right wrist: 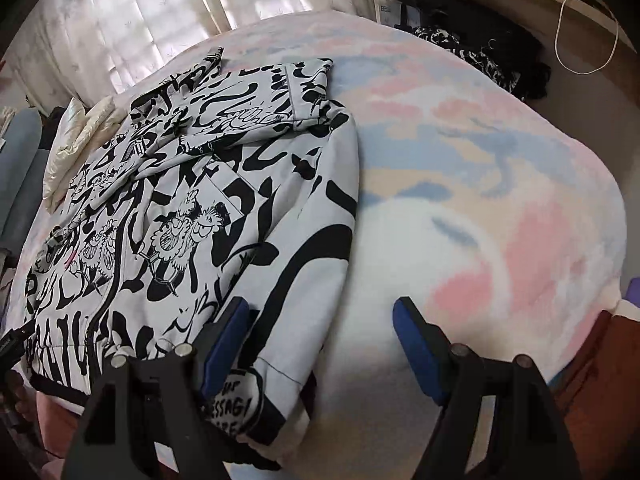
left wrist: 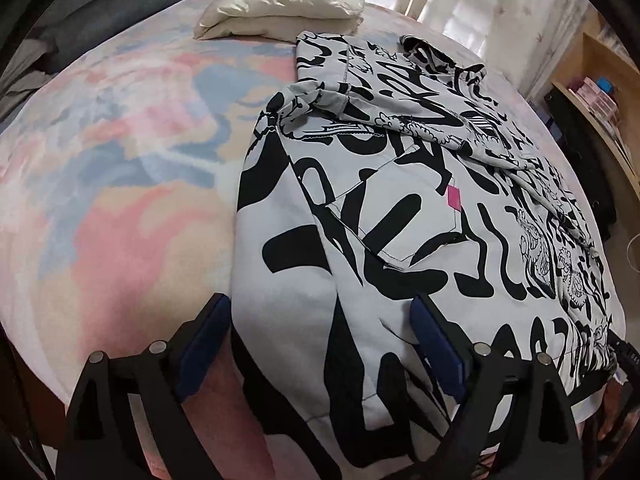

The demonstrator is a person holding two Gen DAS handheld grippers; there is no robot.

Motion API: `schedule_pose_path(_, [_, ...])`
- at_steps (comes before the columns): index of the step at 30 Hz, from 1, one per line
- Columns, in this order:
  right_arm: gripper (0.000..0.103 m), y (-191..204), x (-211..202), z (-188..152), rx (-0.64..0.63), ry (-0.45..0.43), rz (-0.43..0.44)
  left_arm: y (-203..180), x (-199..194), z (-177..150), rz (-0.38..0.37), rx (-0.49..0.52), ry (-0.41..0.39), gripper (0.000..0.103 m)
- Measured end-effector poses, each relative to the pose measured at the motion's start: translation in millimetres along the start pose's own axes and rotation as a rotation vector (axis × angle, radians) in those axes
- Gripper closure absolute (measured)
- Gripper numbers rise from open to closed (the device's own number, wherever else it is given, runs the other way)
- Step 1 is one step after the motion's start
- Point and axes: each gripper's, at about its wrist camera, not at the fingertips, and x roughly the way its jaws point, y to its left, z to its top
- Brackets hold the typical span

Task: Fold large clothes

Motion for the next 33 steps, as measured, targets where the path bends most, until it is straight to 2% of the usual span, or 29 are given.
schedule_pose_path(5, [0.026,-1,2,0,-0.014,-0.007,0.06,5,1,0,-0.036,-0.005,-0.004,0.011])
schedule_pose_path(8, [0.026,0,2,0,-0.027,-0.006,0.141,2,0,-1,-0.031,0.014,-0.01,0.012])
schedule_pose_path(13, [0.026,8,3,-7,-0.067,-0.005,0.293,1,-5,-6,-0.071,0.047,-0.036,0.029])
schedule_pose_path(17, [0.026,15,5,-12,-0.13,-0.014,0.306,8,-6,-10,-0.124,0.06,-0.047,0.03])
schedule_pose_path(22, [0.029,10,10,-11,-0.095,-0.033,0.348,12,-4,-13,-0.166,0.076,-0.066,0.03])
schedule_pose_path(24, [0.029,12,14,-9,-0.096,-0.04,0.349,12,0,-13,-0.181,0.086,-0.078,0.026])
schedule_pose_path(26, [0.033,14,17,-7,-0.096,-0.051,0.353,10,2,-13,-0.182,0.092,-0.088,0.022])
schedule_pose_path(28, [0.049,15,19,-4,-0.089,-0.055,0.363,5,5,-12,-0.169,0.102,-0.094,0.022])
schedule_pose_path(29, [0.054,14,20,-2,-0.078,-0.052,0.377,3,5,-11,-0.165,0.108,-0.096,0.022])
schedule_pose_path(30, [0.064,13,22,-1,-0.062,-0.048,0.391,0,4,-11,-0.167,0.119,-0.099,0.025])
schedule_pose_path(31, [0.07,11,22,0,-0.049,-0.044,0.402,-1,3,-10,-0.181,0.125,-0.104,0.04])
schedule_pose_path(32, [0.071,10,23,1,-0.036,-0.042,0.415,-2,2,-10,-0.209,0.125,-0.102,0.06])
schedule_pose_path(33, [0.073,9,23,1,-0.03,-0.043,0.421,-2,3,-8,-0.235,0.114,-0.092,0.064])
